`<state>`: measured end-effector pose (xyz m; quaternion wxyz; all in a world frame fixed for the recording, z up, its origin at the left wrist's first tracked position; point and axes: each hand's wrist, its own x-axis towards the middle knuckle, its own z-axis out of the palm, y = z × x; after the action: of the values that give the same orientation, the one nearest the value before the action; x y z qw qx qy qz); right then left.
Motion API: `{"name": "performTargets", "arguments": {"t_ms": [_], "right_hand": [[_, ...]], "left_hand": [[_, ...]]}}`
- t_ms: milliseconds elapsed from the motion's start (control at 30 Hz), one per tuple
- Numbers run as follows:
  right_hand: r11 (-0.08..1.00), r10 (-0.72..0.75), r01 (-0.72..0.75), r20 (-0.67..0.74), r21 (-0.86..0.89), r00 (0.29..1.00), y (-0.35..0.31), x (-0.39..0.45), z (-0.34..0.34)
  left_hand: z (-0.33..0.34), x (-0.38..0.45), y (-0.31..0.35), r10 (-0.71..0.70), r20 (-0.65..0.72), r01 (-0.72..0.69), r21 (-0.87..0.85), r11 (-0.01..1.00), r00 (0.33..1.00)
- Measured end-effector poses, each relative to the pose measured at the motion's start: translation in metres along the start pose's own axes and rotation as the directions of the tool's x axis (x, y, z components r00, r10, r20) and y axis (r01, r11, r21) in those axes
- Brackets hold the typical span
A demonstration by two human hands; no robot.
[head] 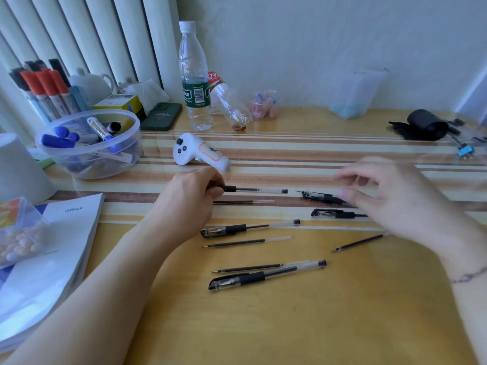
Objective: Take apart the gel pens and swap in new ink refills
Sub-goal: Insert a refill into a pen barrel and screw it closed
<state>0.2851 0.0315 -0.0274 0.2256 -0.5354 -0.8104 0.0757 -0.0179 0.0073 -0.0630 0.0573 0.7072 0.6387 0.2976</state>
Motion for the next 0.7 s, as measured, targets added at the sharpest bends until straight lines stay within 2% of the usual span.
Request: {"name": "performTargets", "arguments": {"t_ms": [67,100,200,333,467,700], "right_hand": [[0.987,-0.143,0.152,-0.175,0.044,0.974,-0.018,-0.002,0.009],[0.975,-0.209,0.218,-0.198,0.029,0.958,-0.026,-0.003,0.015],[0.939,-0.343,0.338,-0.109,-0.06,0.933,-0.043,-0.009,0.032],[0.931,-0.364,0.363,-0.033,-0.046,0.931,-0.052,-0.014,0.038],[0.942,-0.334,0.334,-0.028,0.016,0.942,-0.054,-0.014,0.039],[0.93,-0.369,0.368,0.023,0.017,0.929,-0.053,-0.015,0.038]], "left_hand": [[0.0,-0.002,0.007,0.107,-0.017,-0.108,-0.031,0.994,0.994],[0.001,-0.004,0.013,0.166,-0.02,-0.167,-0.062,0.984,0.986],[0.003,-0.012,0.031,0.327,0.033,-0.317,-0.177,0.932,0.944],[0.008,-0.019,0.039,0.407,0.107,-0.373,-0.247,0.894,0.907],[0.008,-0.02,0.041,0.47,0.125,-0.456,-0.13,0.881,0.874],[0.006,-0.021,0.041,0.454,0.2,-0.427,-0.168,0.889,0.868]]}}
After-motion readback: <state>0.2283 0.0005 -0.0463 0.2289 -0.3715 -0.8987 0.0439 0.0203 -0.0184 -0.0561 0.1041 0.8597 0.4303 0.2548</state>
